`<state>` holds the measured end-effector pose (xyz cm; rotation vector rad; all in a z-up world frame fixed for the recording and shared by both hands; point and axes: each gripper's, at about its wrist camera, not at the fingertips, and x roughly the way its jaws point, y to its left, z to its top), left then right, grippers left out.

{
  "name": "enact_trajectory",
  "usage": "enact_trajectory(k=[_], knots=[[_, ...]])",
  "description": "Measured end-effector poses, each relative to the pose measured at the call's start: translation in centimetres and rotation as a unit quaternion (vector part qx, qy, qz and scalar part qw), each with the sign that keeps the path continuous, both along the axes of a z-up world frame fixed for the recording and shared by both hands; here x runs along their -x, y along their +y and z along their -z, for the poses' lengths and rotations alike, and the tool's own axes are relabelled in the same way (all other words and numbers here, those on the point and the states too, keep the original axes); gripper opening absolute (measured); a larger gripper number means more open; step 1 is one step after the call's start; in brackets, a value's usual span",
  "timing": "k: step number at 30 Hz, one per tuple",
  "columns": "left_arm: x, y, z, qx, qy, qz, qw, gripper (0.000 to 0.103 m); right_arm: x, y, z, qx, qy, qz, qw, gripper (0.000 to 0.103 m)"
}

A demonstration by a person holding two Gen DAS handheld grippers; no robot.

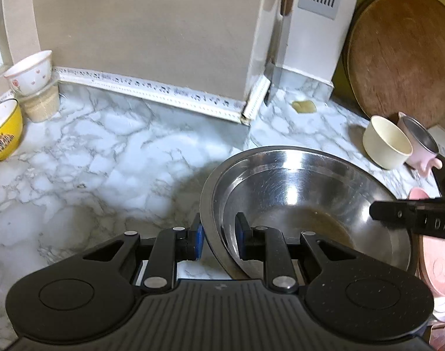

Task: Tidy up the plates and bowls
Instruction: 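Lift the steel bowl with both grippers and carry it beside the plate stack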

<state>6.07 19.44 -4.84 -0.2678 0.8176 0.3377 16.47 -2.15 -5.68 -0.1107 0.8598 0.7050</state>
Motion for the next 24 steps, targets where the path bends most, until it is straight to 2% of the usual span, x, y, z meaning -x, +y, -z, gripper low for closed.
enact_trajectory(k=[4, 12, 24], knots=[[-0.2, -1.1, 0.9, -0.003, -0.003, 0.016, 0.9999, 0.021, 1.2, -1.2, 1.5, 0.009, -0.01, 0.012, 1.0, 0.02], [-1.3, -2.8, 2.6, -0.008, -0.009, 0.038, 0.9992, 0.021, 1.5, -3.3, 4.0, 0.017, -0.002, 0.041, 0.999, 0.02], [-1.9, -3.0, 3.9, -0.007, 0.003, 0.041, 0.9991, 0.021, 1.9, -3.8, 4.5, 0.028, -0.016, 0.045, 0.998, 0.02]])
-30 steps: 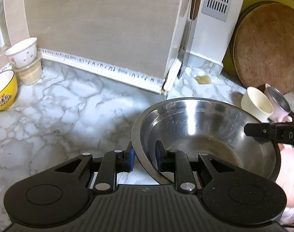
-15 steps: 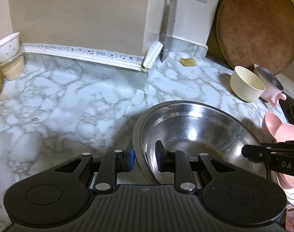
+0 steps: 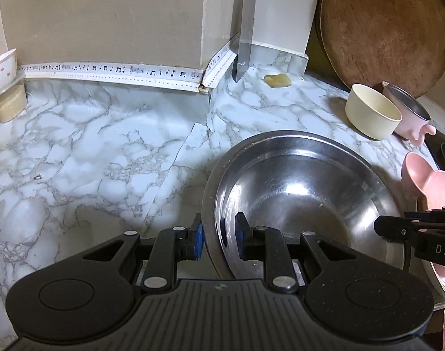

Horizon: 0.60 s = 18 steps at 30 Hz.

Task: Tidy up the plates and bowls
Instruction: 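Lift the steel bowl with both grippers and carry it beside the plate stack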

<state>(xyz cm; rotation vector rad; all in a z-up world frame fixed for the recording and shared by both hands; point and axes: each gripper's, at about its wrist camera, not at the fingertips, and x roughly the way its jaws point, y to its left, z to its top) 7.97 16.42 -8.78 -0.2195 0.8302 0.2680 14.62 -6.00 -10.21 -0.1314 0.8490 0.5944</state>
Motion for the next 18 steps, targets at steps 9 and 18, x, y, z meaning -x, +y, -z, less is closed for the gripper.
enact_trajectory(k=[9, 18], knots=[[-0.07, 0.08, 0.06, 0.003, 0.004, 0.001, 1.0, 0.021, -0.3, -0.03, 0.04, -0.007, 0.011, 0.008, 1.0, 0.021], [0.87, 0.27, -0.26, 0.006, 0.001, -0.001, 1.0, 0.021, -0.09, -0.51, -0.57, -0.003, 0.01, 0.016, 1.0, 0.021]])
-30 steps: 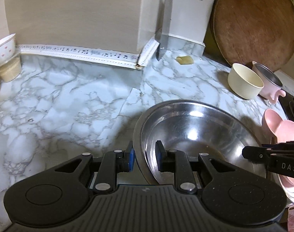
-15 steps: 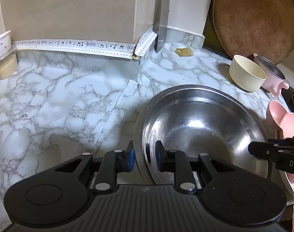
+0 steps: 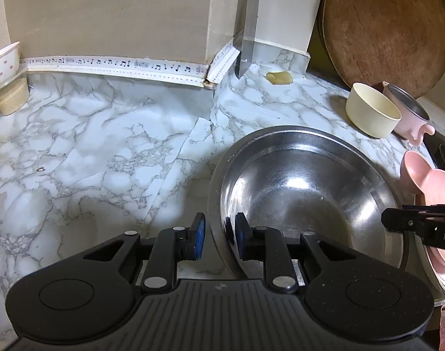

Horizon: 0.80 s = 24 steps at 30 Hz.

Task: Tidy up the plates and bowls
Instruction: 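Lift the steel bowl with both grippers and carry it beside the plate stack, then lower the steel bowl onto the counter and open both grippers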

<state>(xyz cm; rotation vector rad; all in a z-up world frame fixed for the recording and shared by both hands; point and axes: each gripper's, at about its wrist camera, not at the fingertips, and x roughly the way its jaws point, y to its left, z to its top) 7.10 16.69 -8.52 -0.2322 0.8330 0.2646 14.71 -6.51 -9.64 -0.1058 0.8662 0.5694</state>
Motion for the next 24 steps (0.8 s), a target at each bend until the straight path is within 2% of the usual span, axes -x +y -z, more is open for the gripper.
enact_trajectory(k=[7, 15, 18, 19, 20, 22, 23, 24], knots=[[1.5, -0.2, -1.5, -0.019, -0.016, -0.003, 0.9997, 0.021, 0.9, -0.9, -1.5, -0.008, -0.022, -0.003, 1.0, 0.021], [3.1, -1.0, -4.2, -0.032, -0.043, 0.01, 0.9985, 0.027, 2.7, -1.2, -3.5, -0.032, -0.052, -0.038, 0.997, 0.023], [3.5, -1.4, -5.1, -0.026, -0.054, 0.015, 0.9981, 0.044, 3.4, -1.2, -4.1, -0.037, -0.056, -0.051, 0.996, 0.026], [3.6, -1.6, -5.4, -0.026, -0.059, 0.017, 0.9978, 0.058, 3.6, -1.2, -4.4, -0.038, -0.061, -0.053, 0.996, 0.026], [3.8, -1.9, -5.7, -0.029, -0.065, 0.019, 0.9972, 0.068, 3.8, -1.3, -4.6, -0.039, -0.066, -0.056, 0.995, 0.028], [4.1, -2.6, -6.3, -0.04, -0.077, 0.027, 0.9958, 0.069, 4.2, -1.4, -5.1, -0.042, -0.074, -0.062, 0.994, 0.033], [4.0, -3.0, -6.6, -0.047, -0.079, 0.031, 0.9953, 0.069, 4.3, -1.6, -5.4, -0.045, -0.079, -0.064, 0.994, 0.042], [4.0, -3.3, -6.9, -0.049, -0.079, 0.035, 0.995, 0.069, 4.5, -1.8, -5.7, -0.047, -0.084, -0.066, 0.993, 0.059]])
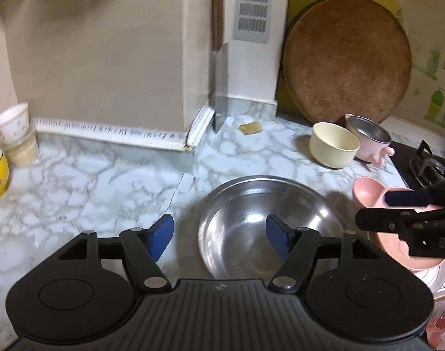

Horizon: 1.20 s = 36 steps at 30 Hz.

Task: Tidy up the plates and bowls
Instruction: 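Lower the steel bowl onto the counter and open both grippers, then move both grippers to the rim of the pink saucepan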

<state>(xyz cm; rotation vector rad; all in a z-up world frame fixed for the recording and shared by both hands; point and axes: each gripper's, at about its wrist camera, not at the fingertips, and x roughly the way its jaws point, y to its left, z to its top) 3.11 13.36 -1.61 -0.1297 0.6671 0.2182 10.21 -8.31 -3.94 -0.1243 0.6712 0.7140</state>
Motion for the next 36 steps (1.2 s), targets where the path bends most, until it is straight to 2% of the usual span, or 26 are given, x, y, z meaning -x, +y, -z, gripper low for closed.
enact_trajectory(k=[1, 2, 3, 6, 9, 11, 19, 25, 36], knots=[[0.0, -0.3, -0.3, 0.0, -0.002, 0.004, 1.0, 0.071, 0.1, -0.2, -0.3, -0.003, -0.005, -0.002, 1.0, 0.068], [-0.1, -0.6, -0.6, 0.0, -0.006, 0.009, 0.9999, 0.076, 0.3, -0.4, -0.6, -0.005, -0.011, -0.003, 1.0, 0.084], [-0.1, -0.9, -1.0, 0.001, -0.013, 0.015, 0.9998, 0.079, 0.4, -0.7, -0.9, -0.006, -0.017, -0.003, 1.0, 0.092], [-0.7, -1.9, -2.2, -0.004, -0.027, 0.028, 0.9992, 0.082, 0.4, -1.5, -1.8, -0.001, -0.026, 0.005, 1.0, 0.097], [-1.8, -2.7, -3.3, 0.003, -0.034, 0.045, 0.9984, 0.093, -0.2, -2.6, -2.7, 0.002, -0.031, 0.016, 0.999, 0.102], [-2.6, -3.4, -4.0, 0.011, -0.04, 0.056, 0.9976, 0.1, -0.8, -3.5, -3.4, 0.005, -0.03, 0.026, 0.999, 0.103], [-7.2, -5.9, -6.4, 0.024, -0.035, 0.081, 0.9958, 0.101, -4.4, -7.5, -5.3, 0.022, -0.017, 0.08, 0.996, 0.103], [-11.2, -8.8, -8.0, 0.005, -0.017, 0.115, 0.9932, 0.101, -7.8, -9.8, -6.5, 0.026, -0.009, 0.114, 0.993, 0.103], [-19.3, -13.1, -9.4, -0.015, 0.008, 0.141, 0.9899, 0.101, -14.5, -13.1, -7.6, 0.04, 0.001, 0.16, 0.986, 0.103]])
